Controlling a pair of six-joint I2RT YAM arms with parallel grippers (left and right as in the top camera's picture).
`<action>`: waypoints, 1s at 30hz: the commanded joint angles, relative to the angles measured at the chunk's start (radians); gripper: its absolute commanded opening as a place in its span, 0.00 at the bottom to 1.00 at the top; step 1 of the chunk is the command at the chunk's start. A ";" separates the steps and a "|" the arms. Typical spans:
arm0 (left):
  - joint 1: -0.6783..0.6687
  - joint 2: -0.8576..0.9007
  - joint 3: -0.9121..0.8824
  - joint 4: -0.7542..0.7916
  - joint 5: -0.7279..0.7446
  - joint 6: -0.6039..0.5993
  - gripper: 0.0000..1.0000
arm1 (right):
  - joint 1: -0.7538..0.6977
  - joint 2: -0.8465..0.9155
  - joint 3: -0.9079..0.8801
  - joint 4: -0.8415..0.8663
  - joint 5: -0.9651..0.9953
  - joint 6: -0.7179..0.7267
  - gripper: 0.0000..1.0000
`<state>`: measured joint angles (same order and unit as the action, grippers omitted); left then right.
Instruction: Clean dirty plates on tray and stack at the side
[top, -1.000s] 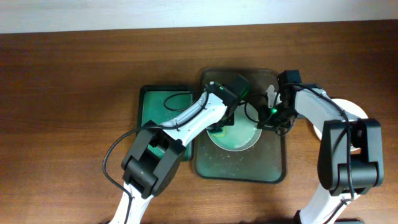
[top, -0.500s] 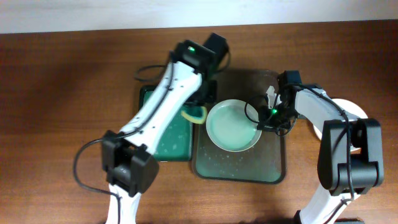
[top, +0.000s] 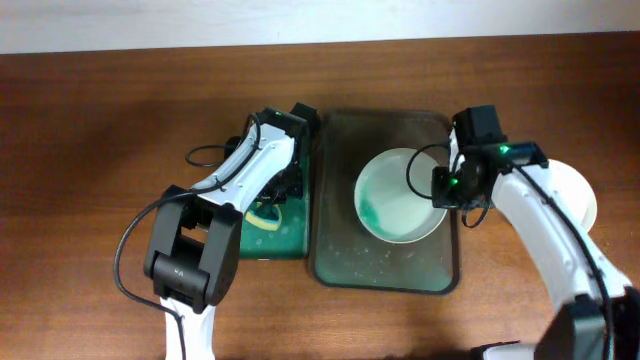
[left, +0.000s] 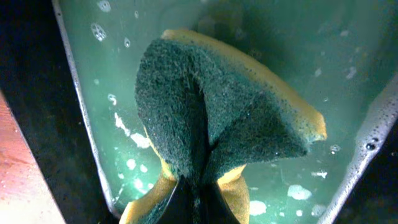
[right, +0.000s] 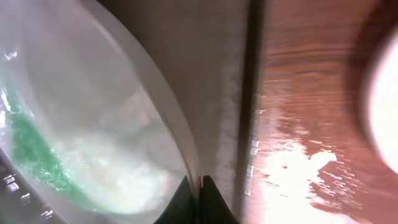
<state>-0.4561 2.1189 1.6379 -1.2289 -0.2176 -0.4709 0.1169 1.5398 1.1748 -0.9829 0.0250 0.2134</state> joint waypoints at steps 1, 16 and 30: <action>0.023 -0.016 0.000 0.009 0.000 0.006 0.11 | 0.113 -0.074 0.003 -0.029 0.306 0.124 0.05; 0.080 -0.488 0.000 -0.071 0.124 0.018 1.00 | 0.661 -0.076 0.003 -0.210 0.996 0.332 0.04; 0.079 -0.541 0.000 -0.044 0.098 0.016 1.00 | 0.850 -0.076 0.023 -0.368 1.185 0.435 0.04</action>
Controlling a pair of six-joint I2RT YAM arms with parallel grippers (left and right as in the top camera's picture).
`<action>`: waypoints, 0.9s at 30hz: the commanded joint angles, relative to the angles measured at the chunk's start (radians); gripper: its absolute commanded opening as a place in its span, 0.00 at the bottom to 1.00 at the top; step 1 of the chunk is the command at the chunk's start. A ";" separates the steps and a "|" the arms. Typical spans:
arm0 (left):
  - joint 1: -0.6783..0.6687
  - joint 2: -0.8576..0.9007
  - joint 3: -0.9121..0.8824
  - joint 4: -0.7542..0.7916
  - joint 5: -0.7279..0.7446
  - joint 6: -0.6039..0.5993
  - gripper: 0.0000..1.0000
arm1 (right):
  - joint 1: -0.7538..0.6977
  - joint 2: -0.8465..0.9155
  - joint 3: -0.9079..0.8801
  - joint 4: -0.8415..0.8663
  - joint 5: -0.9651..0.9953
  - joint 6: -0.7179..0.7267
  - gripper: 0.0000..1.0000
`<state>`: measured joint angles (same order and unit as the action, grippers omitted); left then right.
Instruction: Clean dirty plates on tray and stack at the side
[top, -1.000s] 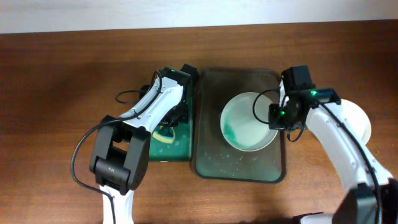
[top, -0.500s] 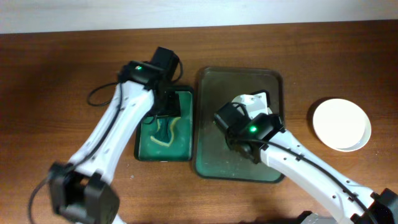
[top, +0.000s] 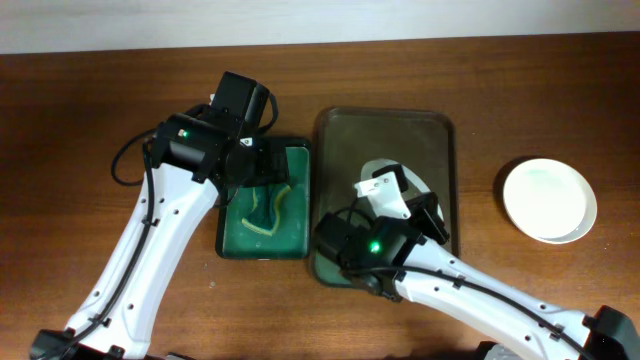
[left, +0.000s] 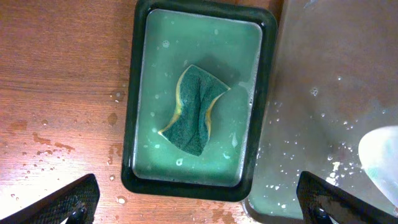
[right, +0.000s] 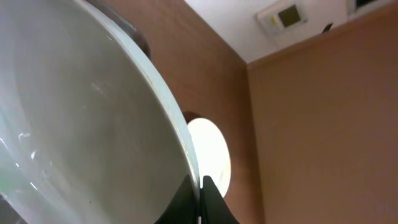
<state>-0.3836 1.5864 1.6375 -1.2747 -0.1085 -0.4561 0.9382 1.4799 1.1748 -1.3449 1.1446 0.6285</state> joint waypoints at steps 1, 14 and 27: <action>0.007 -0.008 0.000 0.002 -0.011 0.002 1.00 | 0.033 -0.016 0.023 -0.006 0.065 0.020 0.04; 0.007 -0.008 0.000 0.002 -0.011 0.002 0.99 | 0.036 -0.016 0.023 -0.002 0.072 0.061 0.04; 0.007 -0.008 0.000 0.002 -0.011 0.002 1.00 | 0.020 -0.016 0.023 0.004 0.071 0.116 0.04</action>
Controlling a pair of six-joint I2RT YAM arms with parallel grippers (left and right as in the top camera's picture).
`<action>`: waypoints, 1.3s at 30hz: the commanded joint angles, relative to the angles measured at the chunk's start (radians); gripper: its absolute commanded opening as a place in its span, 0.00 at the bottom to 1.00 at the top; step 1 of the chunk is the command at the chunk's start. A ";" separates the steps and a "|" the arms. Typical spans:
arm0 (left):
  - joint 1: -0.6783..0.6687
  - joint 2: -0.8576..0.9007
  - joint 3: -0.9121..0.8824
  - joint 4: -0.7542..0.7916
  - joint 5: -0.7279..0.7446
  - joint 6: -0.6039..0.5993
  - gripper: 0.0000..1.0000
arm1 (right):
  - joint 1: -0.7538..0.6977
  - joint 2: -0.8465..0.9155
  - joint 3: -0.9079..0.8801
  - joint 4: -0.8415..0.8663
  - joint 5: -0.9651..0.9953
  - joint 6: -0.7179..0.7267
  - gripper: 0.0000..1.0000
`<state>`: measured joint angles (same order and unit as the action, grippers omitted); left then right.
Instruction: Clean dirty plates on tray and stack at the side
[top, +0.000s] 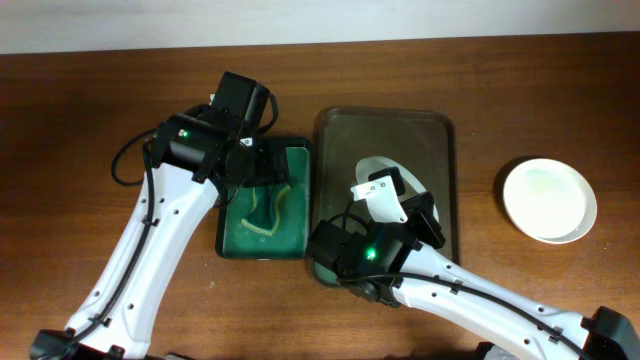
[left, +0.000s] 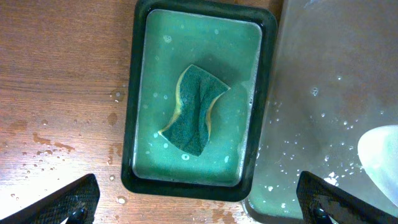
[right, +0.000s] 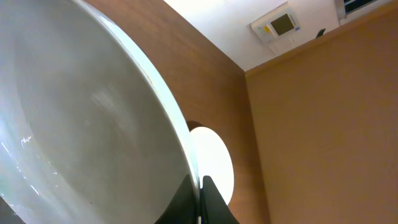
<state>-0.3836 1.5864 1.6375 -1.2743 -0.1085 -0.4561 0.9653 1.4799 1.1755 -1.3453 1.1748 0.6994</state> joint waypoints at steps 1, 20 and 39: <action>0.007 -0.008 0.000 0.002 -0.011 0.002 0.99 | -0.040 -0.016 0.022 0.006 0.029 0.110 0.04; 0.007 -0.008 0.000 0.002 -0.011 0.002 0.99 | -1.733 0.161 0.069 0.452 -1.285 -0.343 0.04; 0.007 -0.008 0.000 0.002 -0.011 0.002 0.99 | -1.027 -0.750 0.070 0.343 -1.516 -0.557 0.98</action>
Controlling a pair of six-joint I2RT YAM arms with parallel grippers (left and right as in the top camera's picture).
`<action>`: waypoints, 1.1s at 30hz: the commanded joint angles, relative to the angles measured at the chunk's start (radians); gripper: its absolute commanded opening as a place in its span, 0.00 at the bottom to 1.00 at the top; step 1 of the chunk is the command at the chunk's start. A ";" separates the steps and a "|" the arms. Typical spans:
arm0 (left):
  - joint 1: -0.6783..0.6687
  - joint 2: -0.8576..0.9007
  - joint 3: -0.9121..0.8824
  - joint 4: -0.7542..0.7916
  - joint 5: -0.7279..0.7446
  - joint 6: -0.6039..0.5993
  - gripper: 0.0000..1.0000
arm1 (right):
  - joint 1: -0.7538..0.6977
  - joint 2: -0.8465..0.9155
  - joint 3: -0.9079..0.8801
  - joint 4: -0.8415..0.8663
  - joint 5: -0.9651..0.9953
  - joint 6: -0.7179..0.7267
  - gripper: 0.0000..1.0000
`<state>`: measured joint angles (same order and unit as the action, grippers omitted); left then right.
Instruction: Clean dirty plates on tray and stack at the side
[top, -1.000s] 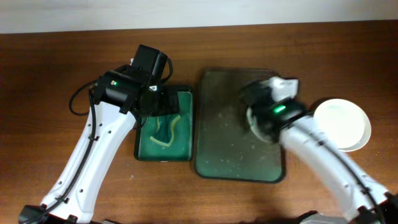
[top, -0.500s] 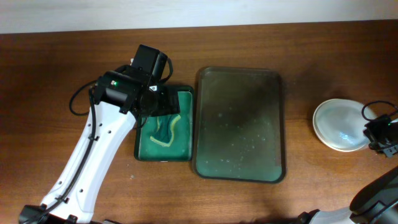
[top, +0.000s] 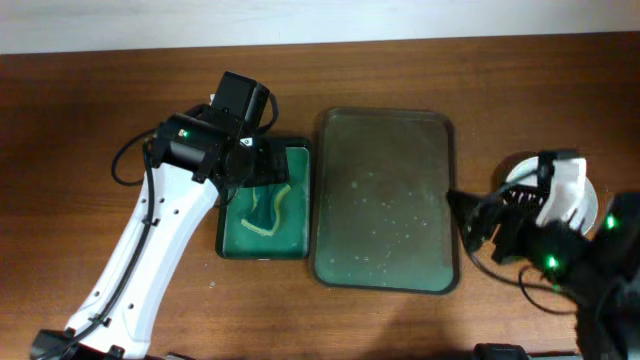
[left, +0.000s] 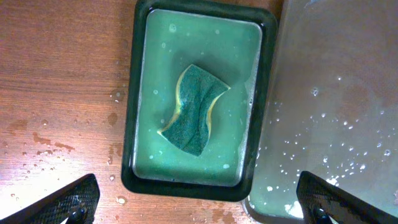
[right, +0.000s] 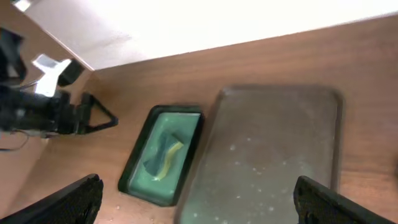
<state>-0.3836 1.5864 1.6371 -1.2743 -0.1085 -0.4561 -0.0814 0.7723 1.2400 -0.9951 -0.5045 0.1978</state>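
The brown tray (top: 385, 200) holds only water drops; it also shows as the tray (right: 280, 143) ahead of my right gripper. White plates (top: 516, 170) lie on the table right of the tray, mostly hidden under my right arm. My right gripper (top: 478, 225) hangs between them and the tray's right edge. In its own view the right gripper (right: 199, 202) is wide open and empty. My left gripper (left: 199, 199) is open high above the green basin (left: 127, 112), and the green-yellow sponge (left: 194, 109) lies bent in the basin's water.
The basin (top: 225, 215) sits against the tray's left edge. Water drops dot the wood left of the basin. The left arm (top: 165, 215) crosses the table's left half. A pale wall runs behind the table's far edge.
The plate that my right gripper held tilted over the tray is gone from there. My right arm now stands at the right by the white plates, gripper open. The left arm has not moved.
First my left gripper was shut on the sponge in the basin and my right on the rim of a green-smeared plate on the tray. Then the left hung open above the basin while the right held the plate tilted. Now the tray is bare and both grippers are open.
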 joint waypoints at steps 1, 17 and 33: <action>0.007 -0.008 0.000 0.002 -0.011 0.002 0.99 | 0.026 -0.057 0.006 -0.007 0.194 -0.105 0.98; 0.007 -0.008 0.000 0.002 -0.011 0.002 0.99 | 0.101 -0.628 -0.902 0.519 0.273 -0.400 0.98; 0.007 -0.008 0.000 0.002 -0.011 0.002 1.00 | 0.102 -0.768 -1.234 0.940 0.277 -0.400 0.98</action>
<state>-0.3836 1.5864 1.6367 -1.2743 -0.1089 -0.4561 0.0124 0.0128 0.0238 -0.0620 -0.2256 -0.1967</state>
